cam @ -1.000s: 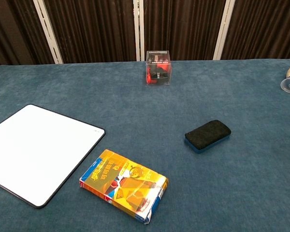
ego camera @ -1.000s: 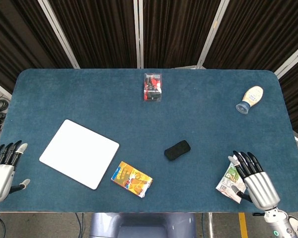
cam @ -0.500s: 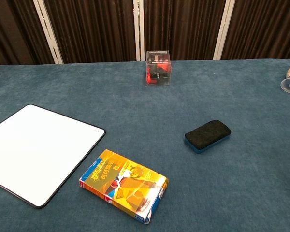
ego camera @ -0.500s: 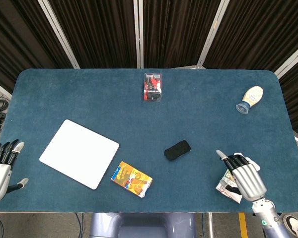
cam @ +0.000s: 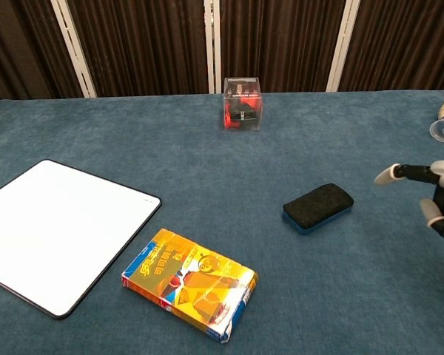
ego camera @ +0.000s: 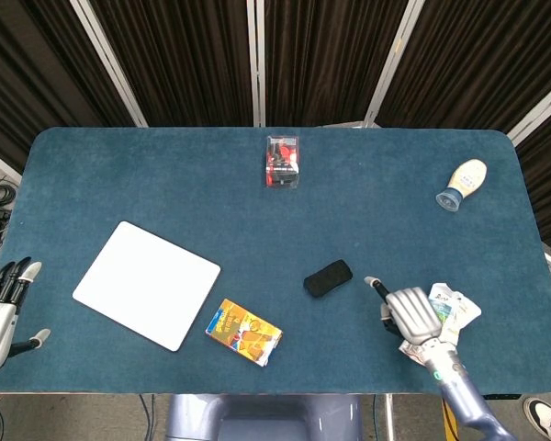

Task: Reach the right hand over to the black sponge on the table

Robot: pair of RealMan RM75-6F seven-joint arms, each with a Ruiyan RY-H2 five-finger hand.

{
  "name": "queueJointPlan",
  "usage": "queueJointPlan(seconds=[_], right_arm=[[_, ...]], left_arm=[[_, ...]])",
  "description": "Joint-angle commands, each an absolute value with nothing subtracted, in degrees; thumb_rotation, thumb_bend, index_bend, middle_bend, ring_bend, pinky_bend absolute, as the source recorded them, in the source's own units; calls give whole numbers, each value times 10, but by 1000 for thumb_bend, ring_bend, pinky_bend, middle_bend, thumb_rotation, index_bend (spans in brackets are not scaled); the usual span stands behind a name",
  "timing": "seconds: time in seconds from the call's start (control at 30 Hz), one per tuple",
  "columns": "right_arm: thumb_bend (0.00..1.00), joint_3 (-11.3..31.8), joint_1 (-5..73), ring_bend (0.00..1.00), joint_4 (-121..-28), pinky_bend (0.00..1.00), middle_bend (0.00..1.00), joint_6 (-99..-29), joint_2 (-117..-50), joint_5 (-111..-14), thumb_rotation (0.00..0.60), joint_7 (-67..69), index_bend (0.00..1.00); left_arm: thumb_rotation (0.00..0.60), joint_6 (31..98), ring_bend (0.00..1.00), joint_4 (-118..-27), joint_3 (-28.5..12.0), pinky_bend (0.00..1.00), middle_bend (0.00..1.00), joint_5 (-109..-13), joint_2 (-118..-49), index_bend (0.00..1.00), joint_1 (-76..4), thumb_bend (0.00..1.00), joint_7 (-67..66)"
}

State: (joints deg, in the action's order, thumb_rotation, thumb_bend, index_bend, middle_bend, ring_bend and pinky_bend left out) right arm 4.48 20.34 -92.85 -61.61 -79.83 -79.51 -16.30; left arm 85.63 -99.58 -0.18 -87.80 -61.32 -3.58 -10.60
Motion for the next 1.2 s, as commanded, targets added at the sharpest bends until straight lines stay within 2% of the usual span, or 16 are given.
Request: queueJointPlan(seconds=[0.03,0.27,0.53,1.2], right_arm=[[756,52,217,1000,-928,854,1000,-600,-818,-769,600,-181,205],[762,50,231,1000,-918,854,1000,-585,-844,-742,600,-203,171],[777,40,242,1000,-913,854,1000,-577,-865,-733,600,-212,18],[782,33,261,1000,-909,854,1000,-572,-887,-697,600,-238,6]], left_arm=[[600,856,0,-996,-1,0,0,-879,-613,0,-36,55,-105],[600,855,0,-997,0,0,0,-881,-612,0,-36,56,-105],[600,854,0,-997,0,0,0,-881,-612,0,-36,55,-105],[600,853,0,-997,1,0,0,-883,-613,0,-37,56,-106]])
